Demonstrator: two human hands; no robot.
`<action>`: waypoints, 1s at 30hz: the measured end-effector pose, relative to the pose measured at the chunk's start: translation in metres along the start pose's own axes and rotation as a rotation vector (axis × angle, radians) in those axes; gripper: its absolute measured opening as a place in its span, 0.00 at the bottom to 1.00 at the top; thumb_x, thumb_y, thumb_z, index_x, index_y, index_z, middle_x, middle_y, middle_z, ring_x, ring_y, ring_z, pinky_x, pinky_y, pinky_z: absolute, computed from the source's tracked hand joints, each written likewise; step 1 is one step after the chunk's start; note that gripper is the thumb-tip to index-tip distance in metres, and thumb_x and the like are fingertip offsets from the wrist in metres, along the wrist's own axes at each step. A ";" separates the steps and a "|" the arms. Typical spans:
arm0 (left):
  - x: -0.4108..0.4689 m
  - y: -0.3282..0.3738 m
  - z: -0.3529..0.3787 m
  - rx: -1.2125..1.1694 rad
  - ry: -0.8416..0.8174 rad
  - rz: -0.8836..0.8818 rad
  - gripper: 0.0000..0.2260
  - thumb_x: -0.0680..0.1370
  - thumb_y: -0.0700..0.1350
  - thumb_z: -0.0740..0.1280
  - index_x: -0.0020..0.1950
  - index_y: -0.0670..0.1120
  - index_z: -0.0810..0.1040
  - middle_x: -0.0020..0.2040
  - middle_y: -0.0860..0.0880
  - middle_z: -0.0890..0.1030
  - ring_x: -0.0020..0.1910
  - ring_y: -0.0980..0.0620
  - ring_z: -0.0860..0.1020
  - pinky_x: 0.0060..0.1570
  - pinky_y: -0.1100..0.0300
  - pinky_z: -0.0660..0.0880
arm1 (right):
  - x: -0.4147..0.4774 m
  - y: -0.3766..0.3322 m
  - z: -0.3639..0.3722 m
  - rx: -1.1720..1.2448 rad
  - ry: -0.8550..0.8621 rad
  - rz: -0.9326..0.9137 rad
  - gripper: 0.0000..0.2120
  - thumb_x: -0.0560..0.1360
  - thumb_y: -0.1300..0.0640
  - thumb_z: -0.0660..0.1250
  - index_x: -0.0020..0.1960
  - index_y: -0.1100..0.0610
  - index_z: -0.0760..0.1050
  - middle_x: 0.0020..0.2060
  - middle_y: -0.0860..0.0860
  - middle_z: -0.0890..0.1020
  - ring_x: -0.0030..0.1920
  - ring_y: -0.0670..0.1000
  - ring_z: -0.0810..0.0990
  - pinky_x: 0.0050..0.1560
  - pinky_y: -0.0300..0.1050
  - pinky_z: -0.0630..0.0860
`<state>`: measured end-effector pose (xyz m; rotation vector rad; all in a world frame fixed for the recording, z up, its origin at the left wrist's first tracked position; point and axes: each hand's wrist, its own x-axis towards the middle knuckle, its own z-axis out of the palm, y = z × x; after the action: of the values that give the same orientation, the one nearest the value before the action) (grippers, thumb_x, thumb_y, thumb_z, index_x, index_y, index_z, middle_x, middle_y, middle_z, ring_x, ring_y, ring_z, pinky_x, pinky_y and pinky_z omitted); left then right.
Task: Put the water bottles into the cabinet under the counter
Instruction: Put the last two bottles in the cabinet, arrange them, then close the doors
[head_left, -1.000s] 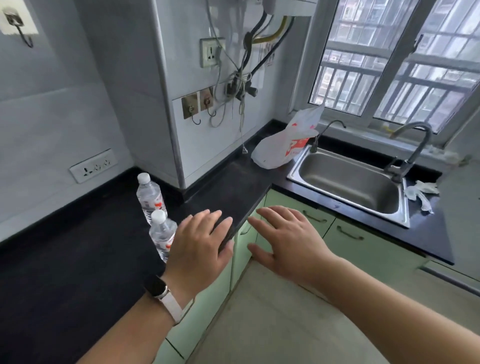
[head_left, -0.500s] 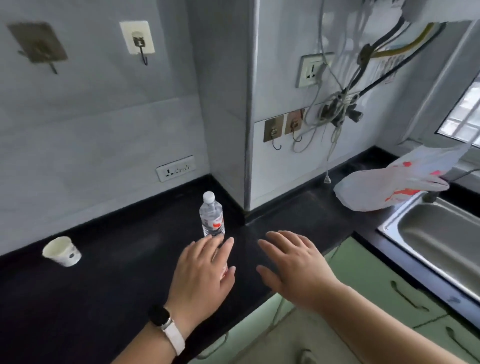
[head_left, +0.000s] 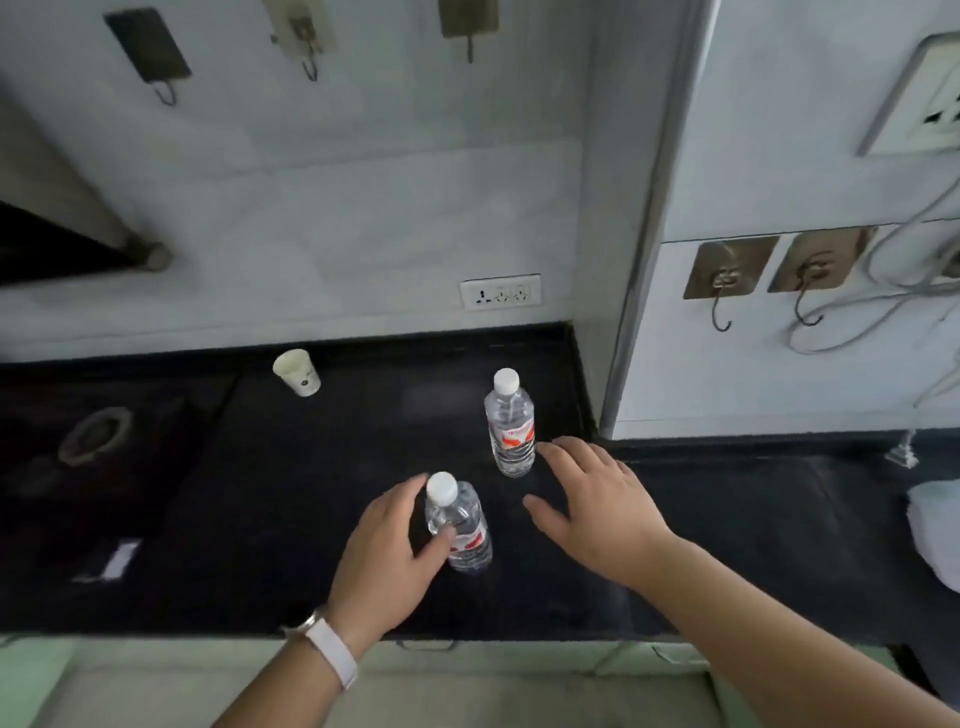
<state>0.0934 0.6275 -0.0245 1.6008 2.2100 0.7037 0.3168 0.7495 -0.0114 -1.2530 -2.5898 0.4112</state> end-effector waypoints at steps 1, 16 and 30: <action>-0.003 -0.001 0.006 -0.038 -0.003 -0.045 0.27 0.77 0.55 0.71 0.74 0.53 0.69 0.69 0.57 0.74 0.70 0.54 0.70 0.66 0.61 0.67 | 0.005 0.004 0.003 0.034 -0.016 -0.008 0.29 0.76 0.38 0.60 0.73 0.49 0.64 0.69 0.46 0.70 0.68 0.52 0.69 0.66 0.50 0.68; 0.016 -0.024 0.065 -0.433 -0.051 -0.266 0.30 0.70 0.49 0.80 0.65 0.63 0.69 0.58 0.66 0.79 0.59 0.70 0.75 0.54 0.77 0.69 | 0.086 0.038 0.055 0.573 -0.166 0.447 0.44 0.70 0.42 0.74 0.77 0.49 0.54 0.72 0.49 0.68 0.69 0.50 0.70 0.64 0.50 0.73; 0.059 -0.055 0.075 -0.757 -0.081 -0.383 0.24 0.72 0.45 0.79 0.63 0.57 0.74 0.54 0.64 0.83 0.54 0.62 0.82 0.55 0.61 0.79 | 0.133 0.026 0.075 0.687 -0.168 0.467 0.32 0.68 0.49 0.78 0.67 0.44 0.66 0.51 0.38 0.77 0.49 0.39 0.77 0.52 0.42 0.73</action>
<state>0.0707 0.6844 -0.1163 0.7916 1.7778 1.1407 0.2301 0.8590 -0.0789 -1.5563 -1.9364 1.3955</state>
